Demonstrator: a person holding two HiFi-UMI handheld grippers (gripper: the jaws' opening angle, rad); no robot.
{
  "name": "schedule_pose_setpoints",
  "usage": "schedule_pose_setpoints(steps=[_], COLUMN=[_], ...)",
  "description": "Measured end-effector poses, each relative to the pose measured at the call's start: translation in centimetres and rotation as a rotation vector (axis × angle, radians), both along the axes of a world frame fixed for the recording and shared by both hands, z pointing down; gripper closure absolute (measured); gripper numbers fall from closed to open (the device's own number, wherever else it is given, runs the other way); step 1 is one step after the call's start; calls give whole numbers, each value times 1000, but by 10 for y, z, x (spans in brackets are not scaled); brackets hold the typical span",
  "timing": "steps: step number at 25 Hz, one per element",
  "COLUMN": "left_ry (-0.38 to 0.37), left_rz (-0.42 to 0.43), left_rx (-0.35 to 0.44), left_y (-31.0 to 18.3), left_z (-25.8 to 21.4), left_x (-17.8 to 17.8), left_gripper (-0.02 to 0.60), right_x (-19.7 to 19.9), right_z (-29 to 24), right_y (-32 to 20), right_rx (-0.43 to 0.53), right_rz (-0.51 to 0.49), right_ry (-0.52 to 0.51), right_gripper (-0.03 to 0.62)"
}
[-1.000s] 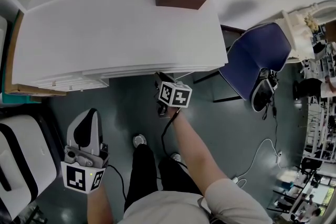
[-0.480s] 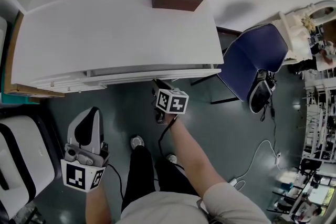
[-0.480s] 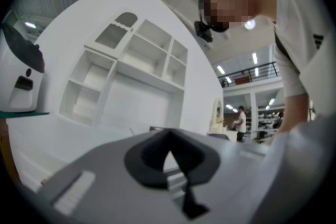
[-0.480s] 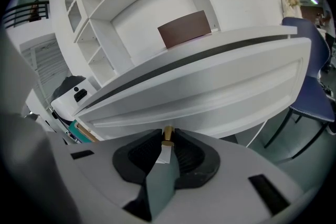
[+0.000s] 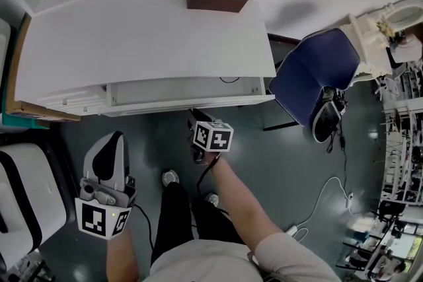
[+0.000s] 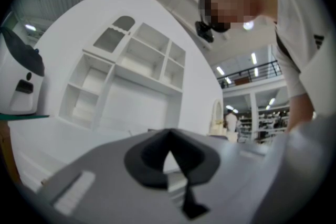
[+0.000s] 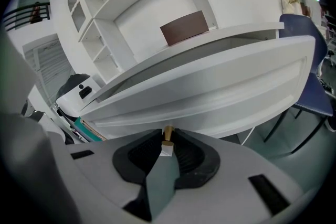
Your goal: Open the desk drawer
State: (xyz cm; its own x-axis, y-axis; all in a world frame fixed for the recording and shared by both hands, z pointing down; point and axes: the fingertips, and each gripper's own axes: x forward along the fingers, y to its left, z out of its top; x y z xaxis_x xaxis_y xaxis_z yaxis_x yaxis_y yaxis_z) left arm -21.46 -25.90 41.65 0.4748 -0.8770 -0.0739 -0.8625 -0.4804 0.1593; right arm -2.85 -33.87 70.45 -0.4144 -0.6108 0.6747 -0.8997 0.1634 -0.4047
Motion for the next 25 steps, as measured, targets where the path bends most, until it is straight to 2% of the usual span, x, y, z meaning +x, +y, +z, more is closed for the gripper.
schedule_pose_setpoints(steps=[25], left_ry=[15], left_rz=[-54], left_rx=[34], left_y=[62], left_z=[-16], left_x=[5], left_gripper=[577], right_x=[8], right_z=[2], right_y=[89], right_rx=[-42], right_rz=[-26], right_ry=[-12], right_gripper=[519])
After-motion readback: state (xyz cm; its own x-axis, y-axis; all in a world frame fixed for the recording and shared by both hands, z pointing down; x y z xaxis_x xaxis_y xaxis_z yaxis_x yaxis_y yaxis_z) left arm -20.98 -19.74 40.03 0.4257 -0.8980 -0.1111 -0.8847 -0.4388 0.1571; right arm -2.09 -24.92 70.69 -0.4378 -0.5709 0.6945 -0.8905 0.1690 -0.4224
